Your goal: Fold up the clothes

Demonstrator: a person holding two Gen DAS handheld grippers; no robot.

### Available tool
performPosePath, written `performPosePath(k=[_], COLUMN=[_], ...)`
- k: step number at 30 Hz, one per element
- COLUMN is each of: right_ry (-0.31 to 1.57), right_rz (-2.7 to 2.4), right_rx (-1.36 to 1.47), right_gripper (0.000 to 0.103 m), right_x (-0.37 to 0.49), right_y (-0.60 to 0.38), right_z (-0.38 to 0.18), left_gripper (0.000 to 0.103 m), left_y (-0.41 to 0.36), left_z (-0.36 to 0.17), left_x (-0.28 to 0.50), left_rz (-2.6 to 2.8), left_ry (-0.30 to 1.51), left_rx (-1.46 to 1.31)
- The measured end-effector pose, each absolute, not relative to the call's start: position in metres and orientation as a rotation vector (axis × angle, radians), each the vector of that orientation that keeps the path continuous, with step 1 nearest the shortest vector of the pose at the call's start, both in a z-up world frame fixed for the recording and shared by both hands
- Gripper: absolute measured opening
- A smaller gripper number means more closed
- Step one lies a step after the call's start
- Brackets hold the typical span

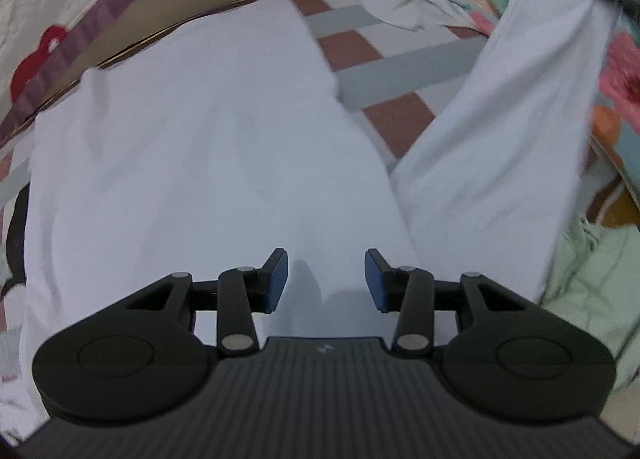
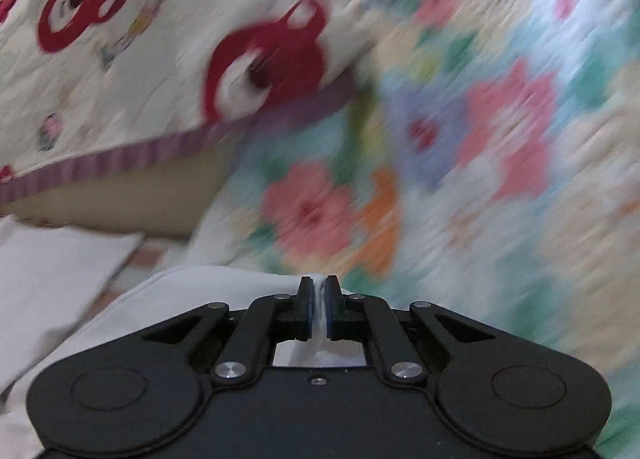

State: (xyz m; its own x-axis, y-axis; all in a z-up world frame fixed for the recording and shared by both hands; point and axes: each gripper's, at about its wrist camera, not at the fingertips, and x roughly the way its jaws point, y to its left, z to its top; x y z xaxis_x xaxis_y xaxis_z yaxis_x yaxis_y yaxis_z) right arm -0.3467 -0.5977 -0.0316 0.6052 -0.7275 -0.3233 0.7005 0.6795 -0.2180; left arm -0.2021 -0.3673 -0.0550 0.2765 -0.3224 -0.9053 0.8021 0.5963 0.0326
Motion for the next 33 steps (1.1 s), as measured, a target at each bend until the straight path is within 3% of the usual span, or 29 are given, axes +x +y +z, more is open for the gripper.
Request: performPosePath(k=[6,10,16,17,20,22,24,26,29,33], right_ry=[0.503,0.622,0.716,0.725,0.696,0.691,0.652,0.577,0.478,0.479], right_rz=[-1.001,-0.991,-0.924,-0.913,-0.932,-0.937,-0.949,-0.926,-0.841,-0.557], right_rx=[-0.305,-0.311,-0.003,0.068,0.231,0.306,0.359,0.407,0.437,0.407], right_gripper=[0.007,0.007,0.006,0.001,0.000,0.007,0.032,0.048,0.050,0.050], right_x=[-0.376,-0.391,-0.419,-0.424,-0.445,-0.450,-0.454,-0.454,-0.448,-0.413], right_y=[-0.616,-0.619,-0.662,-0.672,-0.677,-0.673,-0.660,-0.640,-0.600,-0.554], right_z=[-0.023,-0.045,-0.075,-0.080,-0.096,-0.092,-0.087,-0.077,-0.063,-0.053], left_gripper=[0.045,0.045,0.042,0.042,0.042,0.043,0.043,0.043,0.044,0.046], left_y=[-0.374,-0.377,-0.385,-0.386,-0.387,-0.386,-0.384,-0.379,-0.366,-0.330], left_z=[-0.067,-0.078,-0.094,-0.095,-0.094,-0.089,-0.078,-0.061,-0.030,0.008], left_x=[-0.216,-0.222,-0.238,-0.240,-0.239,-0.240,-0.235,-0.226,-0.210,-0.188], left_rz=[-0.895,-0.920,-1.006,-1.003,-1.002,-1.006,-1.018,-1.030,-1.000,-0.911], left_ry=[1.105,1.163,1.247,1.248,1.248,1.233,1.209,1.181,1.123,1.040], left_rx=[0.609,0.647,0.749,0.757,0.751,0.732,0.680,0.592,0.488,0.417])
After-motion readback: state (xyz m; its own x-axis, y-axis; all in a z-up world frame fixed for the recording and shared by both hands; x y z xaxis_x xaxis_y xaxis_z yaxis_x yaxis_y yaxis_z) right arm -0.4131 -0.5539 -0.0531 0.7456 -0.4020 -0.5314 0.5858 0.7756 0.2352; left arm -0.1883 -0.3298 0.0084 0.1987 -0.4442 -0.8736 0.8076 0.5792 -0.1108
